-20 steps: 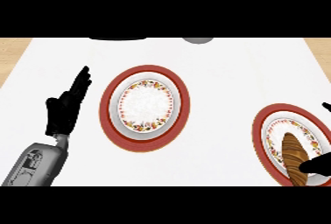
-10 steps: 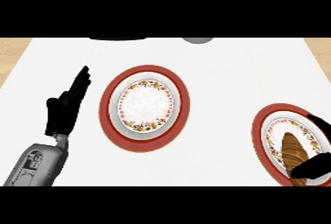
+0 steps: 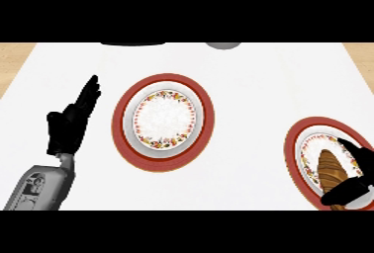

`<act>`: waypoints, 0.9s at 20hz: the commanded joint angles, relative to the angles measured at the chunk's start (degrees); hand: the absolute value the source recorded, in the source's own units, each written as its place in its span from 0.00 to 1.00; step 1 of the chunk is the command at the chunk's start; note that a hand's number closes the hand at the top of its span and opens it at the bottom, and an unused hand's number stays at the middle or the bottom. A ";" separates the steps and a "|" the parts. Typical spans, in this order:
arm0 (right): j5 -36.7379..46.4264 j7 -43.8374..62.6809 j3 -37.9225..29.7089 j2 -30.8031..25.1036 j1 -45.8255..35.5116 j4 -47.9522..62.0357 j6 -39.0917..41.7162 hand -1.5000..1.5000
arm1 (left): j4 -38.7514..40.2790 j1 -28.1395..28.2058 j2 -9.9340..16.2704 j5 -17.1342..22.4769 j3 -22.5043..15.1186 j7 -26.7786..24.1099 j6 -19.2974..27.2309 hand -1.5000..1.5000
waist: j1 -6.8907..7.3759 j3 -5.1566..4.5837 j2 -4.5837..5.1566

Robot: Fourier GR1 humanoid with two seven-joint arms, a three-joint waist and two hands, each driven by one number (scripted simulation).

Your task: Pick the croissant from the plate and place it in the plate

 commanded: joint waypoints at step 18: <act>22.70 -7.65 2.09 9.74 2.36 -3.83 -6.38 1.00 | 1.14 -2.99 -3.63 -3.94 4.95 1.19 -2.99 0.50 | -0.20 -0.03 -0.02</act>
